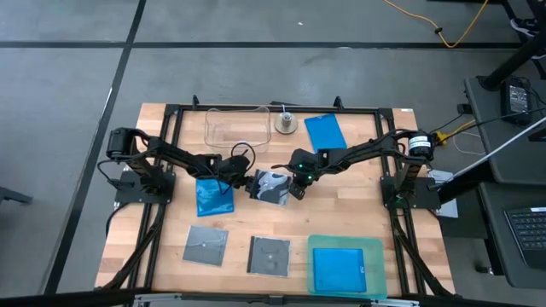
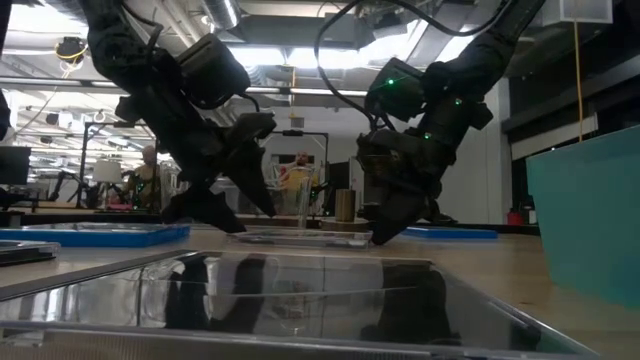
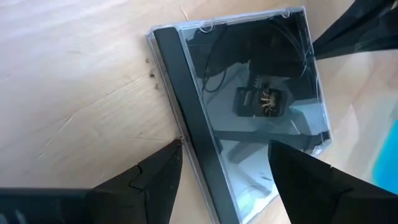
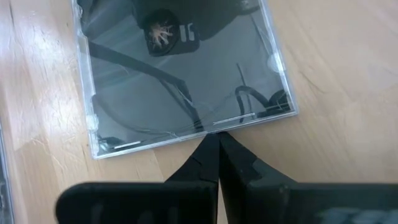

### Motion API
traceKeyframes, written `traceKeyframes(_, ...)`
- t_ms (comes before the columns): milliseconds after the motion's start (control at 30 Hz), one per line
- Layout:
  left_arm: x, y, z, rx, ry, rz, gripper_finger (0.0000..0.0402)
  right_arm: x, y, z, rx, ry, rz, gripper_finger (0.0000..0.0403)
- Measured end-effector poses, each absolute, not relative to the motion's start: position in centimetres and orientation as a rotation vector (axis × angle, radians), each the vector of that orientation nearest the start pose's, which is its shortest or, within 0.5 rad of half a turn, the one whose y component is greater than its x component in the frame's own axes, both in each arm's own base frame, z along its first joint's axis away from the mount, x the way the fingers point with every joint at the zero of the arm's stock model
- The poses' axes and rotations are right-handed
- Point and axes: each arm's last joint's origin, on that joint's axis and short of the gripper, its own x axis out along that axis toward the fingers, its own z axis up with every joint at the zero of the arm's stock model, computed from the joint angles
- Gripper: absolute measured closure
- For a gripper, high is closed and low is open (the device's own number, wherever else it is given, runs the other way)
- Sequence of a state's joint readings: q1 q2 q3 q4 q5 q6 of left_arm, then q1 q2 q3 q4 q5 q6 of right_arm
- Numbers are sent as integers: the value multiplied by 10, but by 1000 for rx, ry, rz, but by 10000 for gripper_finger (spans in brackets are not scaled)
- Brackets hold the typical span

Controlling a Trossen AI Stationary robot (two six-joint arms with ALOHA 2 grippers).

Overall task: Pick & place jewel cases by type
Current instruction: Put the top black cd case into the transparent bin

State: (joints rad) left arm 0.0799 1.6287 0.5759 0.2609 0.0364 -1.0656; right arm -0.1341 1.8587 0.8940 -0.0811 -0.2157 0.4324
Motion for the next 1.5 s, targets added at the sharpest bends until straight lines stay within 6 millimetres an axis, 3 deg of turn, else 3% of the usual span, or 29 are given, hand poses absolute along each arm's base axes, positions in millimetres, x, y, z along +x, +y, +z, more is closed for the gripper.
traceKeyframes(500, 279, 15, 117, -1122, 691, 383, 172, 329, -38, 106, 552, 1040, -138, 399)
traceKeyframes(1500, 278, 16, 125, -1098, 658, 381, 172, 330, -38, 107, 527, 1037, -128, 398)
